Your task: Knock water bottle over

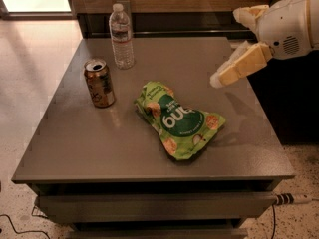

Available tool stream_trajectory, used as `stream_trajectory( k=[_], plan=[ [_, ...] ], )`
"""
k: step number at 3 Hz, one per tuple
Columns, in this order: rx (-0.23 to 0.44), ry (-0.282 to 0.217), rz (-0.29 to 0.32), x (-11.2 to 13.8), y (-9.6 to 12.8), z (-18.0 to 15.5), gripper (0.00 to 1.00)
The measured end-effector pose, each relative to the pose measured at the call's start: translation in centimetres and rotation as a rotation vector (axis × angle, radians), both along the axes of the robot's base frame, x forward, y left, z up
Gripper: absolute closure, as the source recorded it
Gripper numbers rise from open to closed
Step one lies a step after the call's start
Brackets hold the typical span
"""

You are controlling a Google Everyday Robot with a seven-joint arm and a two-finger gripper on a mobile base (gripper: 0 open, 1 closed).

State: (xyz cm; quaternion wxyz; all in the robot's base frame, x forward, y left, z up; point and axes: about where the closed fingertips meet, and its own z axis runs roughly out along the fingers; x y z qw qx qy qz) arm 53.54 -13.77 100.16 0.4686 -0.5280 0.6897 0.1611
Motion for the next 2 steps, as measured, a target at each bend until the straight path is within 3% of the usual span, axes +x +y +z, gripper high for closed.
stream_trajectory(
  k=[1,2],
  plan=[
    [0.042,0.0,-0.016,1.3,0.7,0.0,0.0],
    [0.16,-0.009,-0.071,5.4,3.0,-0.4,0.0]
  ],
)
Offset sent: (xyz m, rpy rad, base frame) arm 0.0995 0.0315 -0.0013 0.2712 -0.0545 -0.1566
